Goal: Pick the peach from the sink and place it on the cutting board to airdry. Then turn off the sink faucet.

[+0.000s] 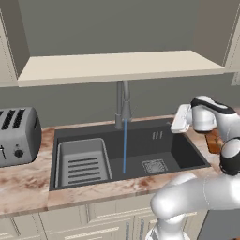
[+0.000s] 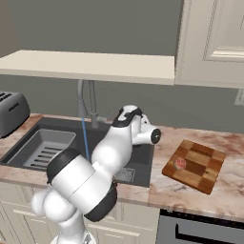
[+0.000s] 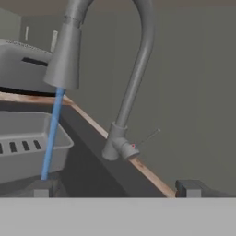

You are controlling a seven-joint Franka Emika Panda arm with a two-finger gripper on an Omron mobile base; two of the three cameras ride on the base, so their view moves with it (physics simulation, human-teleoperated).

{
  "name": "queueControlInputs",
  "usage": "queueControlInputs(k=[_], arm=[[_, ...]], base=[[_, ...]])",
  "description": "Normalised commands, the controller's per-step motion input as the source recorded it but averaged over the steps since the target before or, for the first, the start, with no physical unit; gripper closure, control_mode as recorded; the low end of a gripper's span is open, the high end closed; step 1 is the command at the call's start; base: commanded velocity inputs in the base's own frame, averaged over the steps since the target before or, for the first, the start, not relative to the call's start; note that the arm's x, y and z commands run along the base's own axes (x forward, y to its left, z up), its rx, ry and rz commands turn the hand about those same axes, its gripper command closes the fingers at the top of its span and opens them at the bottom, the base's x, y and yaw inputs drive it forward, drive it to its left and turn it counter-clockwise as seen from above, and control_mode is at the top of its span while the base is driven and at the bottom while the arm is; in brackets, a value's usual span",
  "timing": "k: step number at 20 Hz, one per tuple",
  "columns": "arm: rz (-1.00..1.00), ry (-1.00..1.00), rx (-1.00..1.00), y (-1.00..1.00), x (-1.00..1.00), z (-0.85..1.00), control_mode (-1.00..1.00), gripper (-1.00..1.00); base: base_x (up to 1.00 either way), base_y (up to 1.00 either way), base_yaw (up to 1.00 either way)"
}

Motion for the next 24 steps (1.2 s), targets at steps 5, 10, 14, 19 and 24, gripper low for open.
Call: queueControlInputs(k=[5,10,14,19,24], arm=[[0.00,0.01,0.01,0.28,0.31,-0.16,-1.00,-1.00],[0.01,0.01,0.00,0.26,0.30,-0.11,-1.00,-1.00],[0.00,0.02,0.01,0.20,0.32,-0.08,-1.00,-1.00],[0.02,0.02,0.04,0.13,0.44,-0.04,-1.00,-1.00],[0.05,0.02,0.05,0.04,0.43,-0.03,-1.00,-1.00]], base=[[0.00,0.00,0.00],[0.00,0.00,0.00],[0.00,0.00,0.00],[0.00,0.00,0.00],[0.00,0.00,0.00]])
